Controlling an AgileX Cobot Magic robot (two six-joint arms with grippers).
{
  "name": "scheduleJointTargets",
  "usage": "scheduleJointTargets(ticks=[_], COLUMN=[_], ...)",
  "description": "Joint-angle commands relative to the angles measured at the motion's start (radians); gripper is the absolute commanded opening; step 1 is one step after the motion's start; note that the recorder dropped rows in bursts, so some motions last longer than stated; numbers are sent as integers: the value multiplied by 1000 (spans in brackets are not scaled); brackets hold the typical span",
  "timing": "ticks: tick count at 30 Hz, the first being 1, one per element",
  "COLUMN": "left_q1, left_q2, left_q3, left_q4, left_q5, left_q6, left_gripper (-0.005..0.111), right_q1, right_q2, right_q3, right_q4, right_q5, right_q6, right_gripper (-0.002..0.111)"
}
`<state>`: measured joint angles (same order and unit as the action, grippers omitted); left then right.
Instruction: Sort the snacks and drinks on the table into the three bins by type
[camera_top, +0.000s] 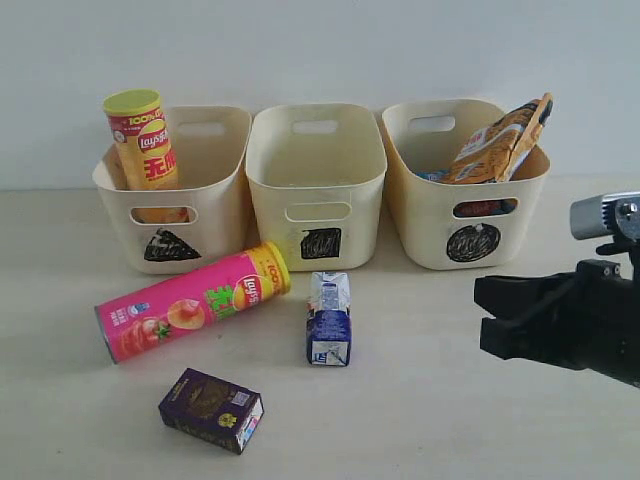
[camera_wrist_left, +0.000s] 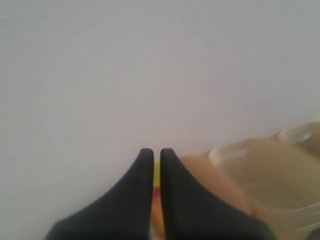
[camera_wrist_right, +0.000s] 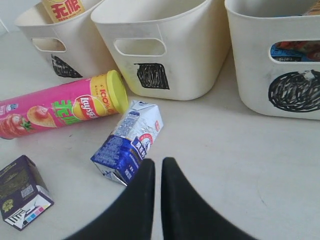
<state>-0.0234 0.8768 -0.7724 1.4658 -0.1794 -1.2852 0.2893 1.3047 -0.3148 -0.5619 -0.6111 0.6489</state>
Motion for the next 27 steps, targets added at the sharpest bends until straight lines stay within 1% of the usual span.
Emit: scheduleJointTargets(ticks=[1,3,5,7,8,10,11,12,13,14,16,18,20,22,23,26,27], left_q1=[2,2,2,-4,-14,-36,-37,-39,-44,-49,-60,-83,-111,-146,-164,-211,-223], left_q2=[109,151,184,230,252,322,360,395,427,458,508,548,569,586,597,629,641], left_q3=[-17,-17,-17,-38,-63,-171,-221,-291,-331,-375,-434,-462,-459,-459,-459,-459,-459], left_q4=[269,244,151,-87,-256,-599,-740,-956,-1098,-1247,-1438,-1560,-1641,-1692,-1707,-1709,-1709], left_q5=[244,300,345,460,559,753,811,888,936,1003,1131,1219,1227,1220,1213,1186,1182], left_q6=[-170,-127,-17,250,398,761,916,1073,1235,1375,1549,1658,1768,1918,1958,1970,1984], left_gripper=[4,4,4,4,4,4,4,4,4,4,4,4,4,4,4,5,7], right_q1=[0,0,0,0,0,0,0,0,0,0,0,0,0,0,0,0,0], right_q2=[-5,-5,-5,-5,-5,-5,-5,-5,-5,-5,-5,-5,-5,-5,-5,-5,-5], right_q3=[4,4,4,4,4,4,4,4,4,4,4,4,4,4,4,4,4], right_q4=[-9,-12,-12,-12,-12,-12,-12,-12,-12,-12,-12,-12,-12,-12,-12,-12,-12], right_q5=[-6,-6,-4,-6,-6,-6,-6,-6,-6,-1,0,0,0,0,0,0,0], right_q6=[-3,-3,-3,-6,-8,-8,-8,-8,-8,-8,-8,-8,-8,-8,-8,-8,-8], right_gripper=[1,1,1,1,1,1,1,1,1,1,1,1,1,1,1,1,1])
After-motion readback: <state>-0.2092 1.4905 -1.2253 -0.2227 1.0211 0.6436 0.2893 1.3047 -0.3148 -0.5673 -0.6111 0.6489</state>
